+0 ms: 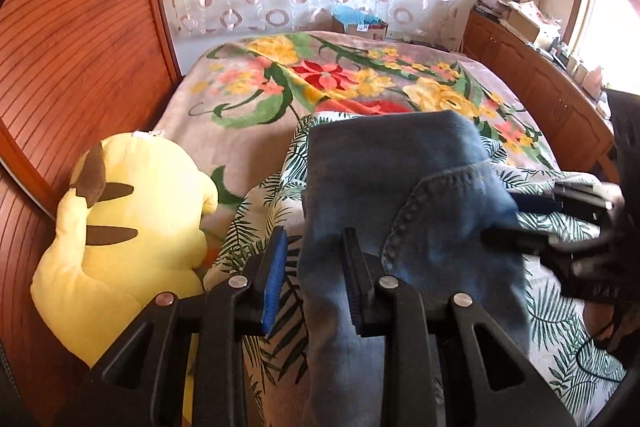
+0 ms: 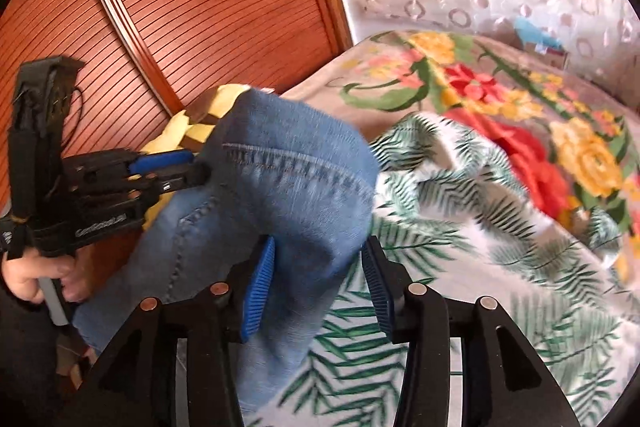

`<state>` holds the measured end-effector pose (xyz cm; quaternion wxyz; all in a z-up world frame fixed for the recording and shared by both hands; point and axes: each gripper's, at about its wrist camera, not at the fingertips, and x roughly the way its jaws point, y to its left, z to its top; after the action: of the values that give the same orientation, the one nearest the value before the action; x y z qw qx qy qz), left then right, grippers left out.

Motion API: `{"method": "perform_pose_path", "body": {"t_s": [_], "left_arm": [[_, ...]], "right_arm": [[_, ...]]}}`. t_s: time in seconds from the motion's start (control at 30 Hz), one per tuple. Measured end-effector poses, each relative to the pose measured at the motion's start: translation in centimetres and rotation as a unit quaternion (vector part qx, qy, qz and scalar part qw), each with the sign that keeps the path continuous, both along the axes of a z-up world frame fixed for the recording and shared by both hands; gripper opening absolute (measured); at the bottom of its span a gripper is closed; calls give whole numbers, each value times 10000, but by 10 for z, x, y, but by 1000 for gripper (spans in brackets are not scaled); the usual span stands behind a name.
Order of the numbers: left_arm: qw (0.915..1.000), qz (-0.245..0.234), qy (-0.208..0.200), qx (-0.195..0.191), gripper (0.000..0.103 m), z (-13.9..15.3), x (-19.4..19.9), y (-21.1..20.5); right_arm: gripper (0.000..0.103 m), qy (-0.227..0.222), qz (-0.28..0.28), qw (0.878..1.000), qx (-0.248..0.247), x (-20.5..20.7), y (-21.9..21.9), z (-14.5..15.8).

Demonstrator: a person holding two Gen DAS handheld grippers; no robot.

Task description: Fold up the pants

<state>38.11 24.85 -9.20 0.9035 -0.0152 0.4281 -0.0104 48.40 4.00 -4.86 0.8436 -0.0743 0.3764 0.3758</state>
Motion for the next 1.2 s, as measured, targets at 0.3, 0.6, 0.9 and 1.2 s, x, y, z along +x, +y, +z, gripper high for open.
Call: {"method": "perform_pose_path", "body": {"t_s": [0.3,0.6,0.9,1.2], "left_arm": [[9995,-58,-311,-51,29,21,-49,-16],[9999,30,-105,57,29,-4,-92,-23],[9997,213,2,-114,29,-21,-100,-16],[9985,124,-520,-96,48,22,-130,-41]], "right_arm": [[21,-501,632,9945,665,-25,-1,35],[21,-295,456,9985,49,10,46,-1],[21,-441,244,9987,111,-12,43,15],[21,-802,100,9957,462,-94,-23,46]]}}
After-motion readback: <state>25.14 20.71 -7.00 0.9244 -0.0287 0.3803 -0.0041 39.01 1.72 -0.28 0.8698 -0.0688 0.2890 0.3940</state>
